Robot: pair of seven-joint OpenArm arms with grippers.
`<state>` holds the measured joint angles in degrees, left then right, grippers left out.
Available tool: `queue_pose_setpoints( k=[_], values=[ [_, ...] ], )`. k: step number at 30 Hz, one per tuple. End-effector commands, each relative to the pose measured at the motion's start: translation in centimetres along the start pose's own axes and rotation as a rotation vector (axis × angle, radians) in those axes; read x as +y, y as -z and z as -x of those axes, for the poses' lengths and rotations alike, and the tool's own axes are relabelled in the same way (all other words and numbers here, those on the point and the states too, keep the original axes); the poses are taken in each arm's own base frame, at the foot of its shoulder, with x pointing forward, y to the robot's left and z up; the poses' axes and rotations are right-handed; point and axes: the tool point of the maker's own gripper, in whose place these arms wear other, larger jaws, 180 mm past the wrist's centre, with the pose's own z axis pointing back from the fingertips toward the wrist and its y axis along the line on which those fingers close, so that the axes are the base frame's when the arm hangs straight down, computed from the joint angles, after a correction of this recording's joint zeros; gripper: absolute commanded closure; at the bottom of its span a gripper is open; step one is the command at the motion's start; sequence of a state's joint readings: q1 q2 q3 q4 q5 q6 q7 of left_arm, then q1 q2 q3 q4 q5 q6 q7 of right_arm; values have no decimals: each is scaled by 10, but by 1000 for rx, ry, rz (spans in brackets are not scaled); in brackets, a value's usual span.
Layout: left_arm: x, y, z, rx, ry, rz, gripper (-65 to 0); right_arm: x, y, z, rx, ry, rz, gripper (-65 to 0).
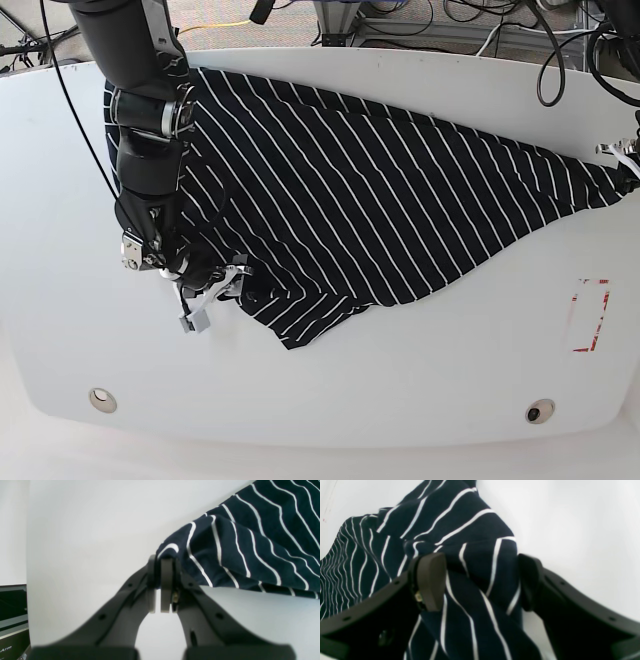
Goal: Fold the T-shirt properly
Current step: 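Move the right gripper along the shirt and grasp its hem, then lift the shirt with both grippers and swing it forward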
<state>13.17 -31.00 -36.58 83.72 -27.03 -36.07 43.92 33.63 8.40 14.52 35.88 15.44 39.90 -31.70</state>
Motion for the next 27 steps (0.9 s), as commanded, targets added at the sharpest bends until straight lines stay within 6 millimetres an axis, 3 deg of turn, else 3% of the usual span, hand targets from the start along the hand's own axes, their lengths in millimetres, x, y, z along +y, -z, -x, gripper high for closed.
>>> queue_pose_setpoints(
  k=[1, 4, 8, 11, 16, 22, 27],
  values=[
    [9, -7, -20, -54, 23, -16, 0, 9, 3, -20, -29, -22, -17, -398],
    [10, -7, -21, -55, 23, -18, 0, 9, 3, -20, -27, -22, -17, -298],
    [10, -7, -26, -66, 24, -20, 0, 9, 2, -18, -16, -23, -17, -11],
    [13, -6, -46, -115, 17, -29, 0, 7, -1, -19, 12, -37, -9, 0],
    [16, -8, -72, -179, 21, -39, 0, -2, -32, -53, 17, -167, 61, 0],
    [28, -16, -127, -314, -13, -86, 0, 7, -76, -113, -29, -358, 161, 0],
    [27, -40, -184, -462, 25, -114, 0, 13, -119, -175, -71, -467, 254, 0]
  ],
)
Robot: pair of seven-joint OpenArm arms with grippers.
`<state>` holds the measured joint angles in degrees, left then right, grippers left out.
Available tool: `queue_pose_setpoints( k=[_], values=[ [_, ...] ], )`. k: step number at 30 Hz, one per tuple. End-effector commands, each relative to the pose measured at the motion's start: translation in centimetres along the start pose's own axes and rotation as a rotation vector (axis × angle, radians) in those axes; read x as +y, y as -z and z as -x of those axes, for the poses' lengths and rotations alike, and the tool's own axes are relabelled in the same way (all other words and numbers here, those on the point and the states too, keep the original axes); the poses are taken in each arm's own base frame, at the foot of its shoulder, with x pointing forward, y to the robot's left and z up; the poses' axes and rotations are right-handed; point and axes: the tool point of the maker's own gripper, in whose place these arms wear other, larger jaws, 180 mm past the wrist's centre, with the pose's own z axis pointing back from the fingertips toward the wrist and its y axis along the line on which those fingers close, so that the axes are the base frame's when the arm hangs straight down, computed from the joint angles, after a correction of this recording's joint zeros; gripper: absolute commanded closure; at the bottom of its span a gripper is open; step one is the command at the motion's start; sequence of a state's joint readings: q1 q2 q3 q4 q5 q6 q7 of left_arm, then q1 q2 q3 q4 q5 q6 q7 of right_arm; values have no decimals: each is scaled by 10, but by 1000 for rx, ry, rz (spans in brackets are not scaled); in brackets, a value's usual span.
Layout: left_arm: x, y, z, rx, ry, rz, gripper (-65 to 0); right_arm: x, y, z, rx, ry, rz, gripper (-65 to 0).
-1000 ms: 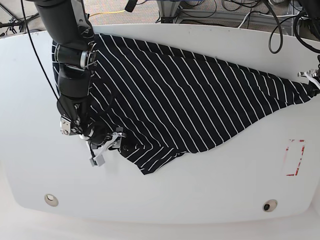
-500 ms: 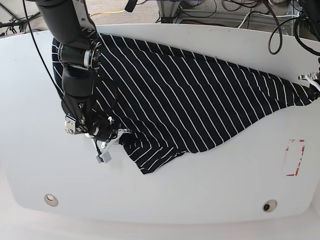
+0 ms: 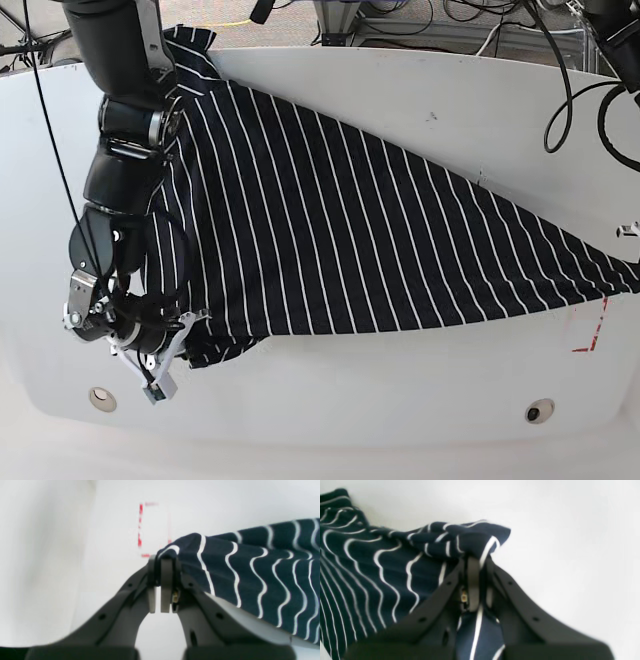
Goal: Fold the T-shirt properly
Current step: 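Lift the shirt with both grippers and swing it forward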
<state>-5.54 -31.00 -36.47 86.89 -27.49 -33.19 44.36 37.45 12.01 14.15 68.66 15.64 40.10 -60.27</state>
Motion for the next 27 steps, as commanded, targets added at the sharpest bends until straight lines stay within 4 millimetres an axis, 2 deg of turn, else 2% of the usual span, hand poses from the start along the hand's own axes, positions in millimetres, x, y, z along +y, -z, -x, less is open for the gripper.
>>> queue_pose_setpoints(
  k=[1, 4, 7, 9, 10, 11, 13, 16, 17, 19, 22, 27],
  values=[
    [7, -10, -50, -127, 52, -30, 0, -22, -31, -62, -109, -55, 68, 0],
    [-6, -12, -91, -214, 108, -15, 0, -42, -57, -93, -123, -86, 126, 0],
    [-15, -16, -130, -299, 144, -8, 0, -54, -84, -133, -180, -115, 170, 0],
    [-12, -23, -155, -328, 160, -28, 0, -56, -102, -161, -208, -155, 198, 0],
    [-6, -29, -174, -350, 167, -50, 0, -61, -118, -180, -227, -188, 229, 0],
    [-4, -32, -185, -365, 169, -59, 0, -64, -128, -190, -237, -206, 250, 0],
    [0, -40, -216, -407, 185, -90, 0, -61, -149, -219, -268, -267, 284, 0],
    [4, -52, -250, -464, 221, -144, 0, -57, -182, -258, -314, -339, 338, 0],
    [7, -60, -266, -497, 225, -164, 0, -57, -187, -262, -304, -357, 353, 0],
    [10, -68, -286, -536, 227, -182, 0, -57, -184, -259, -276, -372, 360, 0],
    [9, -72, -315, -578, 228, -171, 0, -54, -177, -254, -222, -401, 370, 0],
    [16, -69, -318, -564, 219, -164, 0, -59, -179, -244, -161, -397, 391, 0]
  ],
)
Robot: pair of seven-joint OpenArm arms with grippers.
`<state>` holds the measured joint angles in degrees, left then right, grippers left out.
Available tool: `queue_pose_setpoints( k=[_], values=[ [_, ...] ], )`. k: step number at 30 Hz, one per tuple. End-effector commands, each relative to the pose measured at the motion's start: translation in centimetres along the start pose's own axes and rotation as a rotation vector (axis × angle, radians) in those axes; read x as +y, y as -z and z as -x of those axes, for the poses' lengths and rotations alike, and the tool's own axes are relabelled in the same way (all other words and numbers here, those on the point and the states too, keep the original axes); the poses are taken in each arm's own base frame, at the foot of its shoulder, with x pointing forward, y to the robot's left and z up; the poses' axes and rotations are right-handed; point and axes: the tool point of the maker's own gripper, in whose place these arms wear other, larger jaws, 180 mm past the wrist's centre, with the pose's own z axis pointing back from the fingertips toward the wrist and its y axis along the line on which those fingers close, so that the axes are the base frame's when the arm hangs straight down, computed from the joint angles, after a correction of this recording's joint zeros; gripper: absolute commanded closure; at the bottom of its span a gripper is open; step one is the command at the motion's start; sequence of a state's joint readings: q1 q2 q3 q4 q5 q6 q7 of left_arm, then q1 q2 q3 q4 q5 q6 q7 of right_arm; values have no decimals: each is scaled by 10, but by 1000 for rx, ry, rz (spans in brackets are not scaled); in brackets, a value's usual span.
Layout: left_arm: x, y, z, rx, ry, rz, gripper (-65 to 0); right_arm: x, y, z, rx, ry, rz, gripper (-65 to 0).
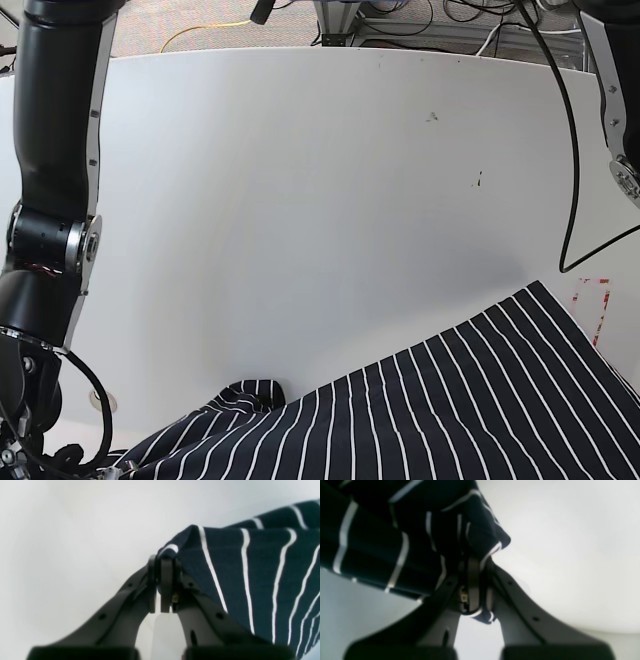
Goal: Fold the T-shirt properly
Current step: 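Lift the shirt with both grippers and swing it forward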
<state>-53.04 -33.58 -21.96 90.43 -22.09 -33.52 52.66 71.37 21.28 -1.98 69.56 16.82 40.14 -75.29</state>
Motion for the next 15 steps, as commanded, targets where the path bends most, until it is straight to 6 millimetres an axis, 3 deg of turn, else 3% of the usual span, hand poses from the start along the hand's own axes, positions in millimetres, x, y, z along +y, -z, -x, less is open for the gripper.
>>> queue_pose_setpoints(
  k=[1, 3, 5, 10, 15],
  values=[
    [17, -5, -8, -11, 8, -49, 0, -25, -29, -28, -81, -15, 81, 0],
    [15, -4, -5, -1, 10, -43, 0, -35, -43, -29, -95, -30, 126, 0],
    [7, -4, 19, 50, 9, -25, 0, -47, -66, -35, -143, -31, 188, 0],
    [-14, -11, 46, 108, 51, 8, 0, -19, -34, 48, -55, 66, 135, 0],
    [-47, -30, 93, 201, 92, 63, 0, 19, -12, 133, 60, 151, 75, 0]
  ],
)
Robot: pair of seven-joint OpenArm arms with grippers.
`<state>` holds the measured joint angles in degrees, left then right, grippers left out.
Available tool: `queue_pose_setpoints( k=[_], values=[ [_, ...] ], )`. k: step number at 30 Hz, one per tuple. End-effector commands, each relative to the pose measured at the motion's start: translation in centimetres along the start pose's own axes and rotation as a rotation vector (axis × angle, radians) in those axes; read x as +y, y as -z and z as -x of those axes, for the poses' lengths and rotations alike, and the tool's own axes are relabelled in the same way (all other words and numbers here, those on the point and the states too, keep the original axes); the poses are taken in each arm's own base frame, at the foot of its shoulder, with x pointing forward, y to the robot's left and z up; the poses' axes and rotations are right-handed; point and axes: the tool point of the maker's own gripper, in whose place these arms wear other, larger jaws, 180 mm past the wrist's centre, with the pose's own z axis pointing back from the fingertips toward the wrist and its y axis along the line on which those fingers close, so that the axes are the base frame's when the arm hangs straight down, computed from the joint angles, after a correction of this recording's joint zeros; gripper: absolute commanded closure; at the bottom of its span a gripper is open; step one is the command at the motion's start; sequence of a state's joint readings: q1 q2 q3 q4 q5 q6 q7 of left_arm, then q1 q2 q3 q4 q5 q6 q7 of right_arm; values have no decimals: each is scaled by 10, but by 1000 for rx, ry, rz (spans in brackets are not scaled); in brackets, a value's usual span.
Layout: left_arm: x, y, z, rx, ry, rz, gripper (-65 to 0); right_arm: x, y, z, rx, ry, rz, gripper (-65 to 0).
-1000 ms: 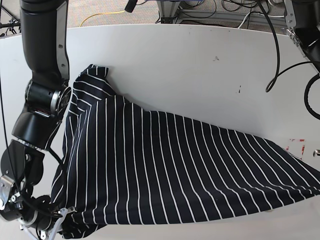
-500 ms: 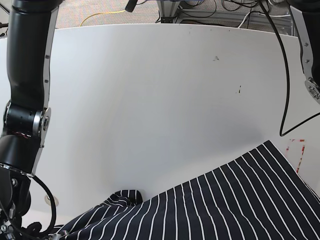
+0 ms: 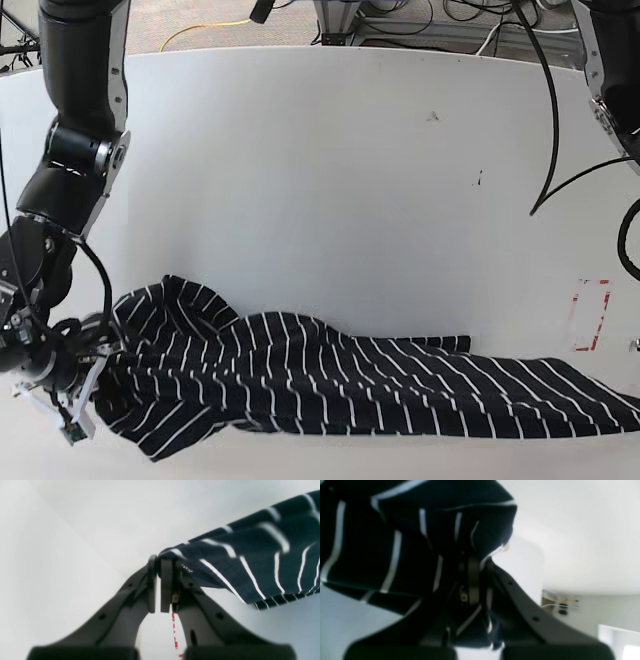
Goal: Fold the T-shirt properly
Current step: 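Lift the shirt with both grippers and swing it forward, then lay the shirt flat, pulling both grippers apart along its edge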
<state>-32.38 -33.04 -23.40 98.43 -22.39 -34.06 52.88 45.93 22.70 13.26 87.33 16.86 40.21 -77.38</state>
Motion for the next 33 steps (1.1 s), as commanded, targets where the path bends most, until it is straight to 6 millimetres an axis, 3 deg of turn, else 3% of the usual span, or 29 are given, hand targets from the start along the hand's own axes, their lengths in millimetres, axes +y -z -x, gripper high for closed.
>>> queue_pose_setpoints(
  k=[1, 3, 5, 11, 13, 19, 23, 29, 33],
  values=[
    [0, -5, 9, 12, -6, -27, 0, -4, -4, 14, -29, 47, 24, 0],
    [-13, -9, 17, 25, 9, -10, 0, 9, -2, 35, -10, 66, 13, 0],
    [-24, -22, 43, 81, 21, 0, 0, 20, -5, 70, 30, 90, 17, 0],
    [-63, -33, 96, 185, -28, 71, 0, 60, -1, 124, 108, 143, -39, 0],
    [-72, -49, 123, 249, -12, 97, 0, 74, -9, 144, 135, 143, -41, 0],
    [-100, -77, 171, 350, -43, 155, 0, 102, -24, 181, 194, 150, -57, 0],
    [-104, -103, 205, 448, -57, 163, 0, 118, -34, 205, 239, 163, -69, 0],
    [-125, -126, 235, 531, -96, 203, 0, 133, -50, 246, 327, 194, -79, 0],
    [-130, -127, 241, 548, -106, 215, 0, 138, -56, 262, 355, 246, -75, 0]
  ],
)
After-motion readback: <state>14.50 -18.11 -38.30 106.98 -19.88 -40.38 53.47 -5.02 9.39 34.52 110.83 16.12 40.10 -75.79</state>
